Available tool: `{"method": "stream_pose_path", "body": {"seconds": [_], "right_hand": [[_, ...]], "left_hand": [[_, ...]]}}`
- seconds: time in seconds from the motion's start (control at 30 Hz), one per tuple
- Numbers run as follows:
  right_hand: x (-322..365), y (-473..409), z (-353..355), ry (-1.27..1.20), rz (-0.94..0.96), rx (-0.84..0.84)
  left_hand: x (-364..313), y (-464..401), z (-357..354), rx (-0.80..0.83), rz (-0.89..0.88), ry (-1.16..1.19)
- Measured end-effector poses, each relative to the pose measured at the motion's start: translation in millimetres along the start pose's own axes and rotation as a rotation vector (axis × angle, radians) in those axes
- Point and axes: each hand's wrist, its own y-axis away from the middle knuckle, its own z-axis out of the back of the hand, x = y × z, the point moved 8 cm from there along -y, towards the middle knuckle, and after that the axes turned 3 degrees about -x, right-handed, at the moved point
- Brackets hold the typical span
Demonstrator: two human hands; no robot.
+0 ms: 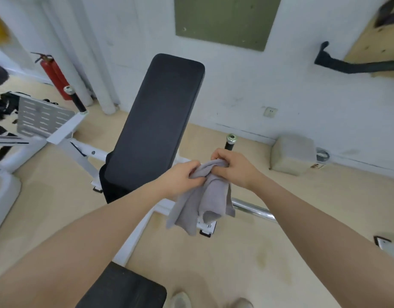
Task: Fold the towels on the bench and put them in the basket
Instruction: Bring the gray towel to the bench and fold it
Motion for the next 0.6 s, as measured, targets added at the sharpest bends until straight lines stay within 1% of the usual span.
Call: {"method": "stream_pose_path", "body": {"seconds": [0.17,0.3,0.43,0.6], "right_hand": [[-43,69,42,0.074,-0.098,-0.084],[-89,146,88,0.154,-0.173,-0.148],[-142,235,146,0.206,-0.232,-0.228],[-216,367,236,0.209,-0.340,-0.374]], "left_hand": [[-67,6,-54,0.117,-0.053,-0.061],[-126,14,-122,0.232,-0.142,-0.140],[-196,16,-203,0.240,-0.261,-0.221],[-319,17,-314,0.236,-0.419,-0.224]]}}
